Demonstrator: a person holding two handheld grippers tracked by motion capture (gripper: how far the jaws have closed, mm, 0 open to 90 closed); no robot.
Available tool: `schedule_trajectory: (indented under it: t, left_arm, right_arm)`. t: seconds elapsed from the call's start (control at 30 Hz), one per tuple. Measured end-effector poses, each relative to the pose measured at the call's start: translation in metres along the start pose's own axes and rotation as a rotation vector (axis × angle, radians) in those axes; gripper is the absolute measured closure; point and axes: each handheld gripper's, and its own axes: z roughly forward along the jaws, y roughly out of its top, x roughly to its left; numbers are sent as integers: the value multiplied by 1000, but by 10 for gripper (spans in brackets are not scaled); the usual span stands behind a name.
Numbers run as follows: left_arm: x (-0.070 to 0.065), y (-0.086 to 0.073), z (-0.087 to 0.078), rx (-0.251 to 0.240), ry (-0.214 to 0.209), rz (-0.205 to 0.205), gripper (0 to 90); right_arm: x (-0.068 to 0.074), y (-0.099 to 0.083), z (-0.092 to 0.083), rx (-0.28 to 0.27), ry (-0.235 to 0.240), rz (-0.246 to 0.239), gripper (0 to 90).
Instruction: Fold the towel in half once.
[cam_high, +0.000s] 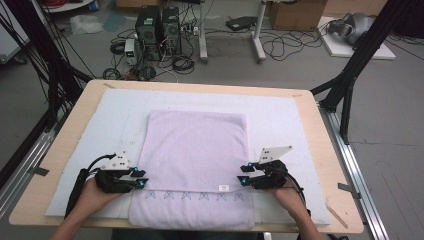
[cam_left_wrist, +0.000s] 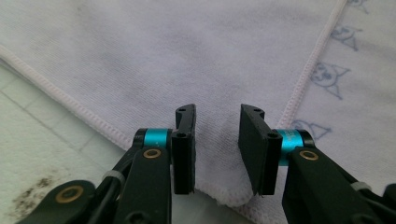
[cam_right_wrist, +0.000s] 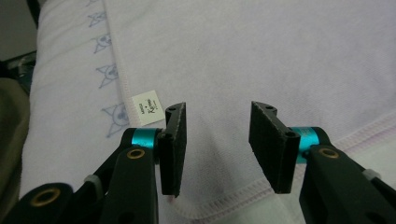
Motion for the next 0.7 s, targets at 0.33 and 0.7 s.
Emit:
schedule_trajectory:
  t: [0.33,0.7]
  left_arm:
    - [-1,0,1,-7,5,1,870]
    - [-4,24,-40,-103,22,12,881]
  right_arm:
    - [3,-2,14,80,-42,-49,847]
    - [10,25,-14,-5,-65,-102,871]
